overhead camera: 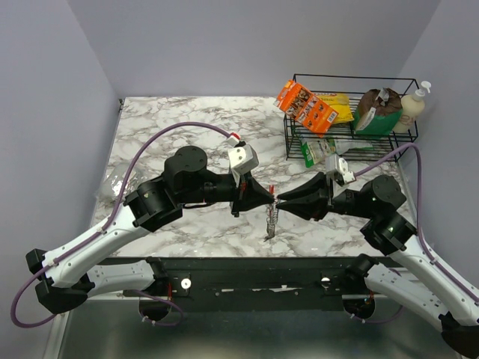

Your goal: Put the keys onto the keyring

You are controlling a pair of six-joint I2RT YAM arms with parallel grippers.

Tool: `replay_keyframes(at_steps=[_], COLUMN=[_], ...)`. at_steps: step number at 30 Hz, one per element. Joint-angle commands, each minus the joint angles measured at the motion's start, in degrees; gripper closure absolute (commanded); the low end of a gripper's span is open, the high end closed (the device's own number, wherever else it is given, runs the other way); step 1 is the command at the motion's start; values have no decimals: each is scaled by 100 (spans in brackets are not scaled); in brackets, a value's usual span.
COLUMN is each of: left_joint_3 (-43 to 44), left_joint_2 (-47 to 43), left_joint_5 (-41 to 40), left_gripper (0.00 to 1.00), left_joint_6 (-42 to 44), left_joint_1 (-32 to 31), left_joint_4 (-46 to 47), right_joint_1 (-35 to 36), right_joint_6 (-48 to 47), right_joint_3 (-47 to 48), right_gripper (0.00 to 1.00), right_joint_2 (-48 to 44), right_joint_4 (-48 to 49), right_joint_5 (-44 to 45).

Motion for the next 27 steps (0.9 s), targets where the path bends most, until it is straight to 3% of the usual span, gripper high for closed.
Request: replay_keyframes(at_steps=[1, 27], left_joint_3=[2, -482], left_joint_2=[-172, -295], left_joint_5=[-104, -587], left_gripper=[100, 100], left_joint_6=[-59, -349], left_joint_1=[-10, -18], left_joint_4=[313, 954], right_joint_1=[9, 18], right_joint_6=[-204, -345], right_joint_3=[-88, -203], right_gripper=[100, 100], right_joint_2=[-73, 164], right_joint_4=[-118, -462], right_joint_5=[-137, -471])
